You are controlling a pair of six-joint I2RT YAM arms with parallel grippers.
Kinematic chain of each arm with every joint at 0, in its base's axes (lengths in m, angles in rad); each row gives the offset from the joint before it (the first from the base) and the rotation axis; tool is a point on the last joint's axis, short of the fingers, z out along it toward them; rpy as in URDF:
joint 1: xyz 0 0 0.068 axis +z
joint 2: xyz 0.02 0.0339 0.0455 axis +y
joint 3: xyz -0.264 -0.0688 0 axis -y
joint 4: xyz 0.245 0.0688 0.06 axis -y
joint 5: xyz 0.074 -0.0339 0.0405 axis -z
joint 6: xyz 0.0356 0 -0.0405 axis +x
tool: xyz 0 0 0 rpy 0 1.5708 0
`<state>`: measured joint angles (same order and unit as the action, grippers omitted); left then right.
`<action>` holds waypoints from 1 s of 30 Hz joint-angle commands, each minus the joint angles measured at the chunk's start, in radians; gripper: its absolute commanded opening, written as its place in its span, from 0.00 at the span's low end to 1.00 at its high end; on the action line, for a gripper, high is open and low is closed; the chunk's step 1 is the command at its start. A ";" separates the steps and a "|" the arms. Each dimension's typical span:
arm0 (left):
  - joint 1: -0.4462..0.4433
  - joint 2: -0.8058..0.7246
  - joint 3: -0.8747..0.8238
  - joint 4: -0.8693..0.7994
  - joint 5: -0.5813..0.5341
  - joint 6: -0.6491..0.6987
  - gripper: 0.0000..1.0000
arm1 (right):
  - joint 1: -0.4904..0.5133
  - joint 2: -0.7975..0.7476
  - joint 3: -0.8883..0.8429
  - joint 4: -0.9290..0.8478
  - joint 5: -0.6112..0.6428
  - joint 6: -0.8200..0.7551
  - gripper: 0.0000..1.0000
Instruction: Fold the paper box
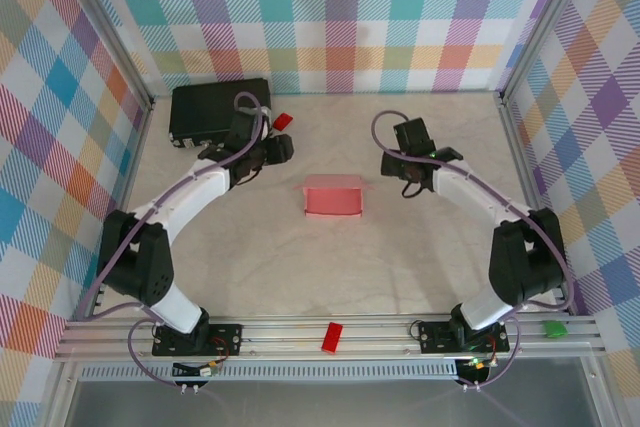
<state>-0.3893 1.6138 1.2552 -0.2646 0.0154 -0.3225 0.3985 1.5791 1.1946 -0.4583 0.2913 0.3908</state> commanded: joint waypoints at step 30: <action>-0.112 0.144 -0.081 -0.058 0.235 -0.105 0.34 | 0.082 0.225 0.059 -0.053 -0.368 -0.037 0.64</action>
<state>-0.4847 1.7592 1.1957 -0.3370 0.2436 -0.4057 0.4721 1.7905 1.2705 -0.5026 -0.0654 0.3504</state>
